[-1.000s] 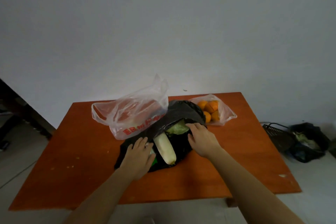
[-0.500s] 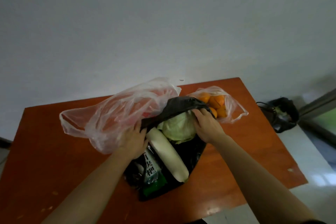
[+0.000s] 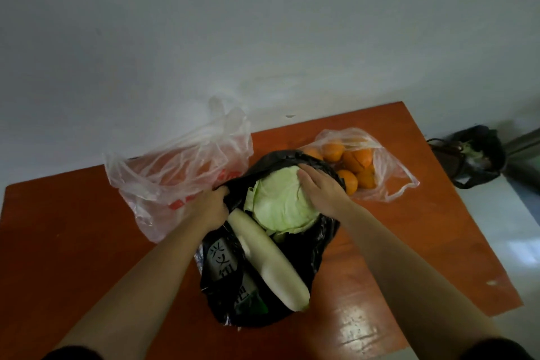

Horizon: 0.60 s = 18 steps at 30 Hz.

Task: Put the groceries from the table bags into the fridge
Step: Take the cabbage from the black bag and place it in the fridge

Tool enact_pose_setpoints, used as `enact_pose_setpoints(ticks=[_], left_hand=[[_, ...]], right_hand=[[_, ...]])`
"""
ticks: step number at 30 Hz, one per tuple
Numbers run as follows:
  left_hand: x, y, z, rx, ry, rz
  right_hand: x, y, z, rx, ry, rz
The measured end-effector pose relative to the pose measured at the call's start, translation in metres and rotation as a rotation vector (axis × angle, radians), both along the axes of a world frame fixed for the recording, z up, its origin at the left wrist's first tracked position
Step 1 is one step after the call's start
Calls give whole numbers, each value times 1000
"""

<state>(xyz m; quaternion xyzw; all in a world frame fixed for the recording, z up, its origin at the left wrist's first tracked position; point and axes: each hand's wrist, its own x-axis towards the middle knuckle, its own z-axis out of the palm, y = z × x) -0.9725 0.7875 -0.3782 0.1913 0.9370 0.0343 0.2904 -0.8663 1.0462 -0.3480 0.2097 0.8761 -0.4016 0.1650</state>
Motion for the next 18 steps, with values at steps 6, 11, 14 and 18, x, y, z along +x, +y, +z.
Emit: enact_pose_setpoints(ticks=[6,11,14,18], left_hand=[[-3,32,34,-284,192,-71],[8,55,53,58,42,45],[20,71,57,451,-60,191],[27,81,42,520,-81,206]], right_hand=[[4,0,-5,180,129,13],[27,-16,-7,492,395,-81],[48,-27,-7,447,378,-147],[72,-40,-5,675,499,-69]])
